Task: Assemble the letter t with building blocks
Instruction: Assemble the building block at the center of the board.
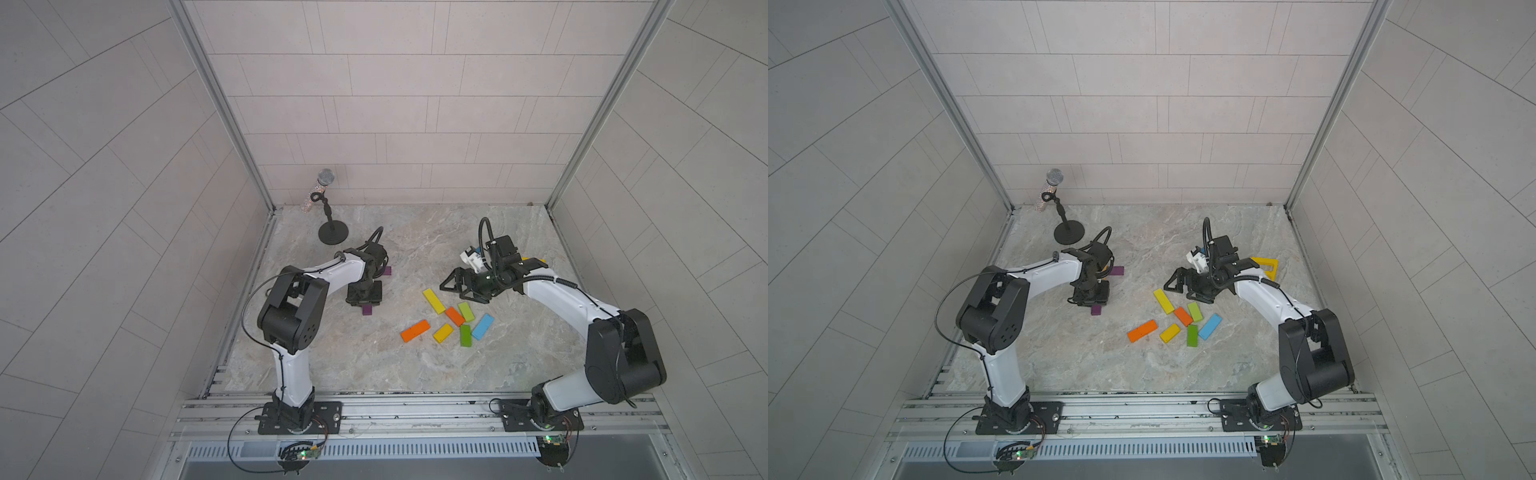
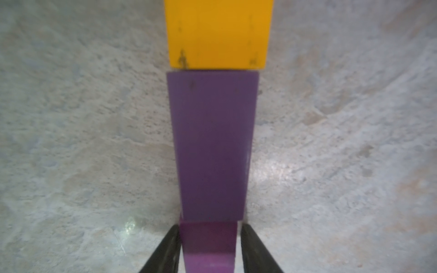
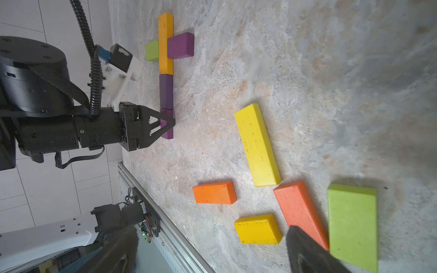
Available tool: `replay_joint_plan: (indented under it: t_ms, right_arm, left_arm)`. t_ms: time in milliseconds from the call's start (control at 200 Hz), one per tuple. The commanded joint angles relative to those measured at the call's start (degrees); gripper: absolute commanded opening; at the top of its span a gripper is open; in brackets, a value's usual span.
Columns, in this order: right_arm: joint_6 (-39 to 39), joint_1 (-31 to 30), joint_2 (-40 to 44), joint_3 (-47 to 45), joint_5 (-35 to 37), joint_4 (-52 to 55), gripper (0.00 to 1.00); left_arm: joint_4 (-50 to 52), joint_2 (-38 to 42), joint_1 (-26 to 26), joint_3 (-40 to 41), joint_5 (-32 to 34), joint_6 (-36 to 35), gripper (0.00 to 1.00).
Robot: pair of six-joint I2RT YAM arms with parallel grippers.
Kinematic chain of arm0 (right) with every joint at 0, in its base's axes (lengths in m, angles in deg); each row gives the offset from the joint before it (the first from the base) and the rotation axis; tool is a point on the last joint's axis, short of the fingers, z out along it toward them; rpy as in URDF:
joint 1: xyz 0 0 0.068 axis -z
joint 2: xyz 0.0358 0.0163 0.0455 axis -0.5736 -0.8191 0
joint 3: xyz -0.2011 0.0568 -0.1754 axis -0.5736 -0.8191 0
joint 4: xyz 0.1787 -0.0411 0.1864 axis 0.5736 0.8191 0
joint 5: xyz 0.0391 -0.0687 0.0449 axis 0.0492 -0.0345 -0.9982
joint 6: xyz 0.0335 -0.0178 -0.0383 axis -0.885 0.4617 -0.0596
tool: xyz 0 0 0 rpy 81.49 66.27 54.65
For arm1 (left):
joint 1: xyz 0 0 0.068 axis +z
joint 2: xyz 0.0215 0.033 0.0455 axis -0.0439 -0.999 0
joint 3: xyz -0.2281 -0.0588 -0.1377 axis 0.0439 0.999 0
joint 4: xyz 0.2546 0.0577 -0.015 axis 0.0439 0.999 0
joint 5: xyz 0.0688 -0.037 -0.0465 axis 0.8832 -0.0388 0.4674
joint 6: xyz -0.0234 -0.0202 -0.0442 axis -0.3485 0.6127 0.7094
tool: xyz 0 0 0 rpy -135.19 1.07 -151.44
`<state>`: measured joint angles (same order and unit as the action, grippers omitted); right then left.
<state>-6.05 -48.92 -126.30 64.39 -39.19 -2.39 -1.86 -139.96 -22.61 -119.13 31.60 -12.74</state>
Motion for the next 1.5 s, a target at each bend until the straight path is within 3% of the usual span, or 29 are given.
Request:
replay_joint_plan:
  t_ms: [0,1121,1496]
  right_arm:
    - [0.64,0.2,1.08,-0.66,-0.48,-0.1,1.0]
    - [0.39,0.2,0.9,-0.67,-0.92,-0.37,1.0]
    - [0.72,0.2,0.55,-0.61,-1.31,-0.42,1.0]
  left_arm:
    - [0.3,0.6,0.4,-0.59,0.56,-1.09,0.46]
    - [0.56,0.1,0.38,-0.73,0.74,-3.07,0.41]
    - [-0.59,1.43,0.43,-0.45,0.43,-3.66,0.55]
